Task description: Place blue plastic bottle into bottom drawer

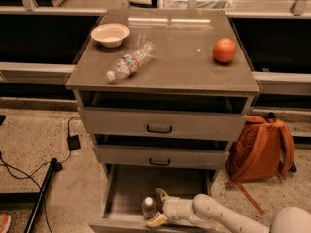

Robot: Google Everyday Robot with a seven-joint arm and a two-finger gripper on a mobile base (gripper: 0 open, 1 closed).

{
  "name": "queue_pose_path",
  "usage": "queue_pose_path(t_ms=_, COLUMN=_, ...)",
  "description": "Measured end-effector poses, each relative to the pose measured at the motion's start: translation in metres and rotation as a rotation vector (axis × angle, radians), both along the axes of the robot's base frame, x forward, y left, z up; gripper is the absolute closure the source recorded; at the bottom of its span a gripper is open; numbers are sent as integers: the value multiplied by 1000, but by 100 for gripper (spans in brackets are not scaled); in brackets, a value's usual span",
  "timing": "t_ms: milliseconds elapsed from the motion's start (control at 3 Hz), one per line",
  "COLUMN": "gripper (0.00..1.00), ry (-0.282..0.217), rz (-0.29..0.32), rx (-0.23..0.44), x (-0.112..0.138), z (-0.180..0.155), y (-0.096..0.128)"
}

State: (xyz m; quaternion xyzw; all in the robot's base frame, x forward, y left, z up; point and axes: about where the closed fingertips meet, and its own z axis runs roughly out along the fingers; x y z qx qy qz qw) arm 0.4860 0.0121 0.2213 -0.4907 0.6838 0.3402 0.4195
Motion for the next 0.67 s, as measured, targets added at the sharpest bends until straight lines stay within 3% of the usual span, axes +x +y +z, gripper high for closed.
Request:
queue_pose_path(t_ms=333, gripper=0, ry=-48, rz=31, rx=-20, x=-8, z=14, y=-3)
queue_pose_path(t_ms=667, gripper=0, ry=-144, rz=48, rx=-49, x=-23, z=50, y=-24)
